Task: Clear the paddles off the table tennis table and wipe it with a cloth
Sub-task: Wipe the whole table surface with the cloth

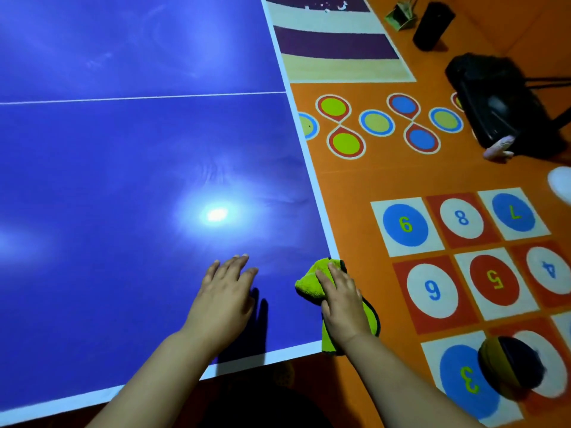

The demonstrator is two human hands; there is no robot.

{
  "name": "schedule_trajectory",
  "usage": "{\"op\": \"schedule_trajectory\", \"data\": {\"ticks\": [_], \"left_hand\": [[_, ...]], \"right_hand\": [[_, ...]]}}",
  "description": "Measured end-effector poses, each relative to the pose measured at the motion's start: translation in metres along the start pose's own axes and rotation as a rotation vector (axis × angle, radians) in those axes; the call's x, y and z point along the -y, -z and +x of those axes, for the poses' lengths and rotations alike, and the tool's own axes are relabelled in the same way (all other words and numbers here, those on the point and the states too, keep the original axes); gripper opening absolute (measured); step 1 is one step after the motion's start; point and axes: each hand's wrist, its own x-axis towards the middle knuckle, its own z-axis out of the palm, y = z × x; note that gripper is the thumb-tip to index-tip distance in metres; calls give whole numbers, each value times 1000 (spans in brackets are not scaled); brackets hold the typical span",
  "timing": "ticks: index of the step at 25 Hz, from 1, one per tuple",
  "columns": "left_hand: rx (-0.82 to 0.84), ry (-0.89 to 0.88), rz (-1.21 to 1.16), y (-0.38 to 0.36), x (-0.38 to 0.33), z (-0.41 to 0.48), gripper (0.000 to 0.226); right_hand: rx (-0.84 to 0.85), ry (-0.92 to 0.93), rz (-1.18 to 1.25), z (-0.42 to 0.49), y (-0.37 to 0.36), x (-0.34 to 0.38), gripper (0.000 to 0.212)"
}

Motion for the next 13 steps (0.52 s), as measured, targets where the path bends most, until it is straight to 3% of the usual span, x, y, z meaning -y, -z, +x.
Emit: {"op": "schedule_trajectory", "data": {"ticks": [4, 9, 13], "left_hand": [[15, -13, 8, 19, -5, 12, 62], [43, -56, -186, 36, -50, 43, 61], [-18, -51, -317, 60, -109, 94, 81]], "right_hand": [[-110, -185, 139, 2, 36, 1, 62], [-317, 67, 347, 6, 78, 5, 78], [-403, 205, 414, 26, 117, -20, 81]]}}
